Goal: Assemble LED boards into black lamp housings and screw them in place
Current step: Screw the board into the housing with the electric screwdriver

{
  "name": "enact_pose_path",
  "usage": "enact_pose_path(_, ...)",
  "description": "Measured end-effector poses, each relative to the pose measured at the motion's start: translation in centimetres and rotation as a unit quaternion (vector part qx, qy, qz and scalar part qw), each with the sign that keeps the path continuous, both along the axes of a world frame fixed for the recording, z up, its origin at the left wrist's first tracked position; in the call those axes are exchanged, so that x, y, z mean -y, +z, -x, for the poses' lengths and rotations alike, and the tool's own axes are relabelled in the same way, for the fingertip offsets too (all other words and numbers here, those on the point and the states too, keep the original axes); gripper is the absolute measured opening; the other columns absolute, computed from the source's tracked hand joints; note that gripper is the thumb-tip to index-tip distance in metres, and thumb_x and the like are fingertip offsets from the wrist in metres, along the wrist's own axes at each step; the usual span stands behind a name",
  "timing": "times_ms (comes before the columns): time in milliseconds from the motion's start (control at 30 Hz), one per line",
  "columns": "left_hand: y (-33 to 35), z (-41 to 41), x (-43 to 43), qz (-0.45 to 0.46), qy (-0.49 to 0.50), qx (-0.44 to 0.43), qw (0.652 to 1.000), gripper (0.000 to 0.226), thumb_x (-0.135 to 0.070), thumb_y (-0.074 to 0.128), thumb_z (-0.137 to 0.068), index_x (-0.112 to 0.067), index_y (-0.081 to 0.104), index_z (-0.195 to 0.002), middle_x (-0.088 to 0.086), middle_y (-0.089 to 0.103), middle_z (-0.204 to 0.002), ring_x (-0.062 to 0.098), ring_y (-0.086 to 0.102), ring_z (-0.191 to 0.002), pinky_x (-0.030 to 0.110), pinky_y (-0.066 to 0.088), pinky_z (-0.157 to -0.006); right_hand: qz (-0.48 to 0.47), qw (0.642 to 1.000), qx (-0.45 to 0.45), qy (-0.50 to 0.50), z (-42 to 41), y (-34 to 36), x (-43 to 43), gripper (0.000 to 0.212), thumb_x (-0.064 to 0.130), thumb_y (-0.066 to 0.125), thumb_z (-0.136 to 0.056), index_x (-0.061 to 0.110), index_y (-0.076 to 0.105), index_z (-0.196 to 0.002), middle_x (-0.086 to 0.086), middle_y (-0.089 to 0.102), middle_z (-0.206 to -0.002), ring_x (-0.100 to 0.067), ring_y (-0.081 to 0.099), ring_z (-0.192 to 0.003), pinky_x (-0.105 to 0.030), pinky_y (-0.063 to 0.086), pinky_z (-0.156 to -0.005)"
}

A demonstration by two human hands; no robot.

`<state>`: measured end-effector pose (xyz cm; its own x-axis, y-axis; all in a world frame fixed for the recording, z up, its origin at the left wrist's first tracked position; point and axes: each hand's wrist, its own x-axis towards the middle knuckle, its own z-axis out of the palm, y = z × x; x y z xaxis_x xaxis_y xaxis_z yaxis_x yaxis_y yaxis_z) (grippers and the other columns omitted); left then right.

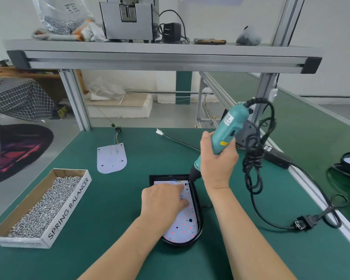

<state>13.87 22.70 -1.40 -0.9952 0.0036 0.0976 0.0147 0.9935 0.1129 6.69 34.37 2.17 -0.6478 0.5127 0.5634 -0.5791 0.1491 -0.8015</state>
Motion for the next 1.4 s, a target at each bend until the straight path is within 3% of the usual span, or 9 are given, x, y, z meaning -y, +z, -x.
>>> enact_pose_path(100,-0.1,0.4,-0.6,0.028,-0.010,0.004,1.000,0.019,-0.041,0.053,-0.088,-0.023,0.051,-0.085,-0.002,0.040,-0.061,0.021,0.046,-0.068,0.028,0.018,-0.049,-0.025,1.000,-0.010,0.002,0.1,-0.7,0.2,0.037,0.041,0.065,-0.082,0.006,0.054,-0.081,0.011,0.057,-0.061,-0.007,0.051,-0.052,-0.016,0.042,-0.054)
enact_pose_path(200,-0.2,0.7,-0.5,0.037,-0.016,0.003,0.999,0.017,-0.041,0.054,-0.089,-0.024,0.053,-0.086,-0.002,0.039,-0.061,0.021,0.045,-0.068,0.028,0.018,-0.049,-0.052,0.999,-0.009,-0.004,0.3,-1.0,0.2,0.040,0.043,0.064,-0.082,0.004,0.055,-0.081,0.000,0.056,-0.059,-0.017,0.052,-0.052,-0.031,0.046,-0.054)
enact_pose_path(300,-0.6,0.8,-0.4,0.042,-0.024,-0.004,0.999,0.018,-0.042,0.053,-0.090,-0.024,0.057,-0.092,-0.003,0.038,-0.061,0.021,0.044,-0.068,0.029,0.017,-0.049,-0.054,0.998,-0.008,-0.011,0.3,-1.1,0.1,0.040,0.043,0.064,-0.081,0.004,0.055,-0.080,-0.006,0.056,-0.060,-0.020,0.052,-0.052,-0.033,0.046,-0.054)
enact_pose_path(467,-0.6,0.9,-0.4,0.042,-0.031,0.002,0.999,0.019,-0.042,0.054,-0.091,-0.024,0.057,-0.095,-0.003,0.037,-0.061,0.022,0.045,-0.070,0.029,0.017,-0.049,-0.059,0.998,-0.013,-0.012,0.3,-1.1,-0.1,0.036,0.040,0.065,-0.082,0.006,0.055,-0.080,0.000,0.056,-0.059,-0.016,0.051,-0.052,-0.020,0.042,-0.051)
enact_pose_path(700,-0.3,0.8,-0.4,0.031,-0.034,0.007,0.999,0.016,-0.040,0.053,-0.091,-0.024,0.050,-0.086,-0.002,0.039,-0.062,0.023,0.046,-0.070,0.029,0.017,-0.050,-0.069,0.998,-0.002,0.000,0.6,-1.7,0.1,0.037,0.041,0.064,-0.083,0.006,0.053,-0.080,-0.003,0.053,-0.061,-0.018,0.051,-0.051,-0.027,0.043,-0.051)
enact_pose_path(933,-0.2,0.6,-0.5,0.028,-0.034,0.011,0.999,0.017,-0.037,0.052,-0.091,-0.023,0.046,-0.084,-0.002,0.040,-0.061,0.024,0.047,-0.069,0.029,0.018,-0.050,-0.103,0.995,-0.006,0.011,1.1,-1.5,0.4,0.032,0.040,0.065,-0.084,0.021,0.042,-0.074,0.001,0.053,-0.064,-0.014,0.048,-0.048,-0.016,0.036,-0.048)
enact_pose_path(1167,-0.2,0.6,-0.5,0.030,-0.038,0.009,0.999,0.017,-0.037,0.052,-0.092,-0.023,0.045,-0.085,-0.002,0.039,-0.060,0.025,0.046,-0.068,0.029,0.016,-0.050,-0.073,0.997,0.030,0.006,1.7,-2.0,0.5,0.030,0.036,0.066,-0.081,0.029,0.038,-0.071,0.017,0.048,-0.054,-0.009,0.044,-0.046,-0.016,0.036,-0.049)
enact_pose_path(1300,-0.4,0.6,-0.4,0.031,-0.040,0.005,0.999,0.018,-0.038,0.051,-0.093,-0.023,0.045,-0.085,-0.001,0.039,-0.060,0.025,0.046,-0.067,0.030,0.016,-0.050,-0.081,0.995,0.060,0.008,1.8,-1.8,0.9,0.031,0.031,0.067,-0.079,0.026,0.038,-0.070,0.012,0.045,-0.052,-0.015,0.044,-0.046,-0.031,0.043,-0.049)
enact_pose_path(1400,-0.5,0.6,-0.5,0.027,-0.036,0.006,0.999,0.017,-0.037,0.050,-0.092,-0.023,0.043,-0.084,-0.001,0.040,-0.060,0.025,0.046,-0.067,0.030,0.016,-0.050,-0.074,0.995,0.065,0.011,1.6,-1.6,0.9,0.030,0.031,0.067,-0.079,0.024,0.040,-0.070,0.011,0.045,-0.053,-0.016,0.045,-0.046,-0.033,0.045,-0.050)
